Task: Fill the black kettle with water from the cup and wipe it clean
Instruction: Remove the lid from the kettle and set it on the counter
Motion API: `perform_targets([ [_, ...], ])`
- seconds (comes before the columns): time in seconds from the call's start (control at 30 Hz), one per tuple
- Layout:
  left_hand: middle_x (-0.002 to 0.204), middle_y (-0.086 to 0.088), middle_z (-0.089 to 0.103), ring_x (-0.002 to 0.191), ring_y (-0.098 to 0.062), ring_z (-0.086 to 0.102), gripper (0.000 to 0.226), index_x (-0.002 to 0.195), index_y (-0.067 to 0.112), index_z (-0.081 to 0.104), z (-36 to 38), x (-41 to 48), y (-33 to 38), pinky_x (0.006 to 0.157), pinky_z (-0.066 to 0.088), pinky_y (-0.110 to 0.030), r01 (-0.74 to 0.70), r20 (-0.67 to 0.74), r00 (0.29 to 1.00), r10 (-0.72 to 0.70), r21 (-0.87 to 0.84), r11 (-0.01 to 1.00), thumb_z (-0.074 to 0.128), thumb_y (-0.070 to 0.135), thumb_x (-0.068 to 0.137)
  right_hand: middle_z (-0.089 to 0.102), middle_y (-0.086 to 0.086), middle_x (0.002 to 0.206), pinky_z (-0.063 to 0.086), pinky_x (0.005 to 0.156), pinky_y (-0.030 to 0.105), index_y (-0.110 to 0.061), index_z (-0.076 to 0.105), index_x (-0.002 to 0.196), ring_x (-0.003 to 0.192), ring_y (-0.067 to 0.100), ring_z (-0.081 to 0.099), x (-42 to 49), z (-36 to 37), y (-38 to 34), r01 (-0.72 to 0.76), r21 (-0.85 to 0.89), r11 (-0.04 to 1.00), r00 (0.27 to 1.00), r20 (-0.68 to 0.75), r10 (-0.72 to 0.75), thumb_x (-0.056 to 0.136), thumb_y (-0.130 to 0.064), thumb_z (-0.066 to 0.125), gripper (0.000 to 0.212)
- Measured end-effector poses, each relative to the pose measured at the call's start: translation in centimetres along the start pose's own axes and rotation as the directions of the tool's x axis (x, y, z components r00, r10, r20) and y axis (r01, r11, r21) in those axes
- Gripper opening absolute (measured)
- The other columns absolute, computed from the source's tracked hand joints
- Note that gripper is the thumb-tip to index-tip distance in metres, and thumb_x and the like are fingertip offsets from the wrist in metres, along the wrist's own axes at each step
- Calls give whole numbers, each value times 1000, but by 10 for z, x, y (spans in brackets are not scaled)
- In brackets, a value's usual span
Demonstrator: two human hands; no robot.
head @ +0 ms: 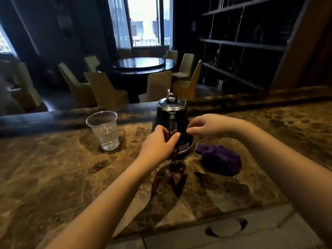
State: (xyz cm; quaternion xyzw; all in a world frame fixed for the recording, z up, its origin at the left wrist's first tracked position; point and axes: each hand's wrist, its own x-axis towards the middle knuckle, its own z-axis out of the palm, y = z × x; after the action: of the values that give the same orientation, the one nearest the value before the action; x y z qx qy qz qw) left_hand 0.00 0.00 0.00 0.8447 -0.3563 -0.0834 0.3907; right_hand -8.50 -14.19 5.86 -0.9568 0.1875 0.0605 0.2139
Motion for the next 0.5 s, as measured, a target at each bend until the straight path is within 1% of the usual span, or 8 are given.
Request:
perform_targets([
  [0.07,87,9,57,81,-8,58,32,105,19,50,8,5,3,59,44,-22,47,-51,997,-56,-156,987,50,46,88,64,4,111,48,81,31,-15,56,118,98,18,59,9,-6,-1,27,9,1000,982,-185,-25,88,-38,52,37],
  [0.1,89,7,61,83,-10,61,30,102,19,52,14,8,2,60,45,-23,60,-66,995,-79,-252,966,50,46,87,63,6,116,47,83,32,-15,55,119,102,20,58,15,-8,-2,41,4,999,962,-269,-39,88,-37,53,38],
  [0.17,90,2,68,88,-16,65,27,94,21,57,23,12,4,70,53,-31,91,-73,987,-142,-473,876,49,46,87,59,9,123,46,86,33,-14,47,126,108,23,56,28,-11,-7,60,29,998,925,-378,-45,88,-37,52,45],
  [0.23,84,-3,69,81,-18,67,30,86,18,59,30,18,7,71,55,-32,100,-67,982,-175,-604,791,48,46,89,55,11,130,45,92,37,-13,40,132,115,27,52,45,-13,-11,96,57,994,891,-450,-60,89,-38,51,51],
  [0.27,80,-3,68,75,-16,66,34,85,14,59,31,19,9,68,54,-29,96,-68,981,-180,-638,764,47,45,90,54,11,130,45,95,40,-13,40,132,117,29,51,54,-14,-14,118,47,992,876,-476,-82,89,-38,50,50],
  [0.33,74,-3,63,66,-13,62,40,87,9,62,36,21,12,62,50,-27,83,-82,980,-179,-653,753,44,45,91,57,12,125,45,96,44,-13,46,127,115,31,49,71,-14,-18,152,10,988,863,-488,-128,90,-39,48,45],
  [0.4,65,-5,58,58,-15,56,44,79,9,62,38,22,14,56,45,-29,81,-90,978,-190,-675,734,43,46,90,58,12,117,46,92,44,-12,54,114,111,30,48,86,-14,-21,155,-38,987,852,-500,-153,90,-41,46,38],
  [0.5,52,-1,49,44,-13,46,44,64,13,55,40,21,14,44,38,-23,96,-78,974,-212,-705,703,44,46,90,54,10,98,45,82,39,-10,60,95,97,25,47,100,-13,-22,144,-71,987,822,-547,-160,90,-44,45,37],
])
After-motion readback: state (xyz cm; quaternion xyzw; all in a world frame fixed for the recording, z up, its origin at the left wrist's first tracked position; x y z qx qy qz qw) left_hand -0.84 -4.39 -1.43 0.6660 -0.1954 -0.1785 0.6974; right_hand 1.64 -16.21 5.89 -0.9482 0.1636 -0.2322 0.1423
